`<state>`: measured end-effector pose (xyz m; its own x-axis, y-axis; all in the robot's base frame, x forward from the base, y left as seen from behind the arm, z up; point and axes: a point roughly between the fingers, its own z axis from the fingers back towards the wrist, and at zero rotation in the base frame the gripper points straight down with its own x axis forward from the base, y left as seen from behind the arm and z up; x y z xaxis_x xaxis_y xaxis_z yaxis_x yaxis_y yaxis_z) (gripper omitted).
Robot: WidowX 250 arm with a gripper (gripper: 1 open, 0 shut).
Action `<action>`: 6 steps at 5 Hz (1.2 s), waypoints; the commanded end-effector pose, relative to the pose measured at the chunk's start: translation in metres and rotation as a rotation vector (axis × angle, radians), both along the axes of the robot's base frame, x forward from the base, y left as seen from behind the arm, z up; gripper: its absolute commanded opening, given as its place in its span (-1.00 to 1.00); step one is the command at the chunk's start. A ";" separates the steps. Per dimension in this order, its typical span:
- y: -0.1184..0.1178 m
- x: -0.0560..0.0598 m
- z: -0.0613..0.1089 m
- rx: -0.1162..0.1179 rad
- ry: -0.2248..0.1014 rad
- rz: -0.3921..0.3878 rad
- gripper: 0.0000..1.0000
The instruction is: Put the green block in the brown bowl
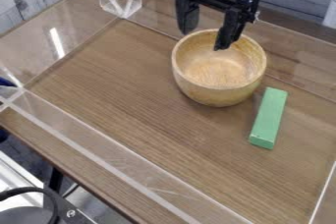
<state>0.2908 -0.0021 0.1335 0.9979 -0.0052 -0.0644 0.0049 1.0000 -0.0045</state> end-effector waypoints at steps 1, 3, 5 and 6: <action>-0.013 0.000 -0.005 -0.007 0.006 -0.027 1.00; -0.049 -0.004 -0.027 -0.022 0.026 -0.084 1.00; -0.082 -0.002 -0.053 -0.032 0.032 -0.108 1.00; -0.093 0.004 -0.065 -0.033 0.042 -0.112 1.00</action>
<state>0.2836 -0.0906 0.0521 0.9787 -0.1137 -0.1711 0.1103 0.9935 -0.0288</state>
